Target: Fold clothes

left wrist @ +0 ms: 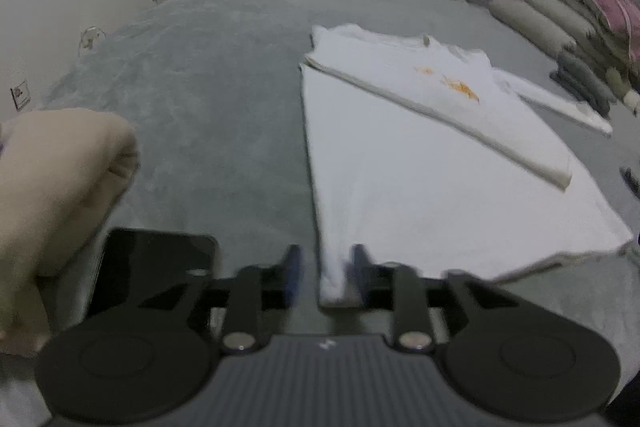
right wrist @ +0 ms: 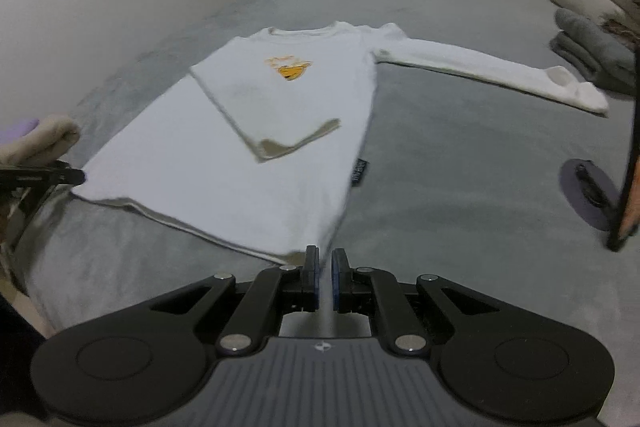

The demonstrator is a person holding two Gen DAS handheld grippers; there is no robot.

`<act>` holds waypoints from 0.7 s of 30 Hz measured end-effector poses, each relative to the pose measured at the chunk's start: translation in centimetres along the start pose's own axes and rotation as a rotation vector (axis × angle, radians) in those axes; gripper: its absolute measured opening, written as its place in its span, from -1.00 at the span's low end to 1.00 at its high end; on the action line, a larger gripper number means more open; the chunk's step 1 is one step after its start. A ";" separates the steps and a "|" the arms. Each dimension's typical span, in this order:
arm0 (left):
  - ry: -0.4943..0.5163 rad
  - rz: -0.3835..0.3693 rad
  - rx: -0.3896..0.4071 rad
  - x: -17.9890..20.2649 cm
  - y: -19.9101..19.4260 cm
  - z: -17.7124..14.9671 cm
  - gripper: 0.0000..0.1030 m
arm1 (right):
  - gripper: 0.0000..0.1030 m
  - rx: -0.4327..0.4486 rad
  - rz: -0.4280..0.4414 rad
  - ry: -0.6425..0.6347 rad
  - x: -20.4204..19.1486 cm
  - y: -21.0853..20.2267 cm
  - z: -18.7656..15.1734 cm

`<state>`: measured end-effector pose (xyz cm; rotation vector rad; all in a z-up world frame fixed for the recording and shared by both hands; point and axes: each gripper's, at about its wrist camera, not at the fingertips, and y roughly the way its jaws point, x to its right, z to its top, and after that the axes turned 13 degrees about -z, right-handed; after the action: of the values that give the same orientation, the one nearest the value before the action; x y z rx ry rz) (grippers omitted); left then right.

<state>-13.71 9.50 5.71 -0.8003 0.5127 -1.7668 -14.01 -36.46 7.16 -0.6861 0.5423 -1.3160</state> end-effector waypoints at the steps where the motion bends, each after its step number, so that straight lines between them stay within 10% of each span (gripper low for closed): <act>1: 0.000 0.005 0.020 0.0 -0.4 0.4 -0.15 | -0.76 0.011 -0.002 0.013 0.4 -0.2 0.1; 11: 0.052 -0.006 0.132 6.4 -1.5 6.0 0.18 | -0.55 0.064 -0.012 0.079 0.1 1.8 3.3; 21: 0.097 0.083 0.010 7.2 8.4 7.8 0.24 | -0.55 -0.025 -0.011 0.006 -1.7 6.2 4.9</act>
<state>-3.92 0.26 7.26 -0.6789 0.5927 -1.7363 -6.64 -33.41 6.00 -0.7062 0.5614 -1.3238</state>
